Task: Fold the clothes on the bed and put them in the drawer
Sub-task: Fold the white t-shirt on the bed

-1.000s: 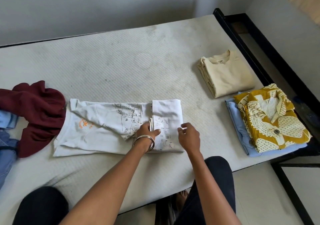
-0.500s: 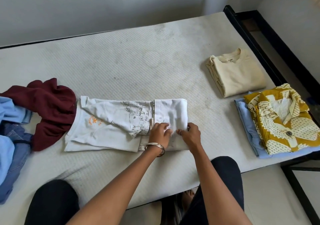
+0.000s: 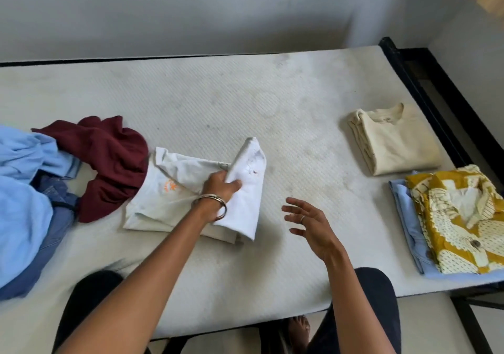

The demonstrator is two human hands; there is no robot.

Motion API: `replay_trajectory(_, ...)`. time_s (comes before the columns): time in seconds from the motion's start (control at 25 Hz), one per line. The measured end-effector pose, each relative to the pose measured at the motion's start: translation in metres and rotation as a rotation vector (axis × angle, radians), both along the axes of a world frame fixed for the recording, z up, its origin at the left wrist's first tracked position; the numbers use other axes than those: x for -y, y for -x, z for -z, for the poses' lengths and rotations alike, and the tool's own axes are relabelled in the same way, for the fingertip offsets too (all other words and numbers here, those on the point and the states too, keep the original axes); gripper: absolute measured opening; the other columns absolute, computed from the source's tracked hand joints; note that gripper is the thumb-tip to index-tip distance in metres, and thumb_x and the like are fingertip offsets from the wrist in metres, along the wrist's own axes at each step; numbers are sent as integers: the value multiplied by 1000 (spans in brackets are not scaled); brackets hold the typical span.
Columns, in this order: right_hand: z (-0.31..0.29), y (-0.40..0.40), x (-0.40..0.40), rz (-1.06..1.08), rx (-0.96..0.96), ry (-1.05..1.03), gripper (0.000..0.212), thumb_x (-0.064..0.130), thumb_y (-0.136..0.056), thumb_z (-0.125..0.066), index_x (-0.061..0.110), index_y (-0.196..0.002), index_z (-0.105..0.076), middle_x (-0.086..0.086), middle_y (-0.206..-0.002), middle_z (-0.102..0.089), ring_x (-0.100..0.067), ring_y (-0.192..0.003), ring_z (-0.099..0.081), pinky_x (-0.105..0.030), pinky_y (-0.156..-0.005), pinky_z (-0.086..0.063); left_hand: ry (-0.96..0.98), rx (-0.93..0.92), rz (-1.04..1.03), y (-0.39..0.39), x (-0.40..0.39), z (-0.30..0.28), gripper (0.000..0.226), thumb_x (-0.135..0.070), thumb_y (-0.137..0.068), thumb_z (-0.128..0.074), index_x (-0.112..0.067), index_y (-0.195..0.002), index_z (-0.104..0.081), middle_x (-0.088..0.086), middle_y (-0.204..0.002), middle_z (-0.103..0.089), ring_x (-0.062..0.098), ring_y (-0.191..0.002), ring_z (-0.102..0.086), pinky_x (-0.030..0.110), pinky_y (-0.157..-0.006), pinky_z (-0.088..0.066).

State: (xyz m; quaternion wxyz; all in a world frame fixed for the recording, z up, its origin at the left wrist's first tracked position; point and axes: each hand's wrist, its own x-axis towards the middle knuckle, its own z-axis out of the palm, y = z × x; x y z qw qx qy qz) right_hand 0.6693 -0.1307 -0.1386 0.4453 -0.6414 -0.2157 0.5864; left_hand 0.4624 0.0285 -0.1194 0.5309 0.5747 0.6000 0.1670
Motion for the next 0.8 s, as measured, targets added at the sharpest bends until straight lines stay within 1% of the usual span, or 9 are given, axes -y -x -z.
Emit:
replay_trajectory(0.08,6,18,-12,-19,-4,33,37,2,-93,-56,24,-120,-67,-4,-116,-71,-23,-103,-67,-39,-84,-51,-2,77,-123,52,-25,-2,30,-21,-75,-73,-12,-103,-67,9,-95,-69,24,-87,-64,34,-79,-52)
replay_trajectory(0.16,10,41,-32,-58,11,71,31,6,-95,-57,22,-119,-66,-4,-112,-73,-22,-97,-69,-37,-80,-52,39,98,-269,108,-48,2,27,-3,-85,-67,-3,-113,-64,8,-92,-64,21,-78,-58,25,-69,-49)
replay_trajectory(0.28,26,81,-64,-91,96,154,25,16,-97,-59,15,-122,-62,-5,-97,-71,-17,-77,-63,-31,-65,-47,90,-161,-293,176,-69,30,30,-5,-87,-67,5,-115,-62,11,-96,-61,21,-84,-55,28,-74,-42)
replay_trajectory(0.36,44,108,-86,-57,197,197,35,33,-93,-65,13,-122,-58,-4,-88,-68,-16,-70,-59,-30,-59,-43,71,-227,-280,195,-73,47,41,-3,-81,-73,3,-120,-59,14,-94,-63,23,-85,-57,31,-77,-45)
replay_trajectory(0.48,55,139,-116,-67,291,193,52,54,-82,-71,16,-116,-58,-5,-97,-69,-17,-79,-64,-29,-64,-46,-116,-249,-304,192,-73,54,48,1,-78,-72,-10,-123,-59,13,-85,-66,25,-78,-60,30,-74,-45)
replay_trajectory(0.6,61,161,-137,-51,308,217,59,52,-73,-80,11,-109,-58,-3,-100,-67,-19,-86,-67,-31,-63,-55,-325,-335,-269,187,-66,55,54,4,-82,-60,-18,-132,-55,16,-95,-65,34,-88,-61,38,-80,-48)
replay_trajectory(0.68,68,170,-143,-46,376,263,59,48,-69,-84,8,-105,-58,-5,-98,-67,-24,-89,-67,-41,-74,-58,-416,-530,-251,193,-60,61,58,2,-81,-63,-15,-135,-52,21,-111,-59,41,-97,-57,49,-81,-49)
replay_trajectory(0.72,71,172,-144,-61,395,275,56,46,-68,-84,6,-100,-60,-7,-95,-69,-27,-88,-67,-42,-75,-58,-499,-677,-235,196,-56,64,58,-2,-78,-70,-13,-132,-53,22,-112,-55,43,-95,-56,52,-76,-49)
replay_trajectory(0.8,68,173,-144,-54,358,269,44,38,-71,-83,5,-93,-63,-10,-92,-71,-28,-85,-69,-41,-71,-58,-694,-870,-127,193,-45,66,55,-12,-70,-78,-14,-121,-58,17,-110,-54,39,-89,-53,48,-66,-49)
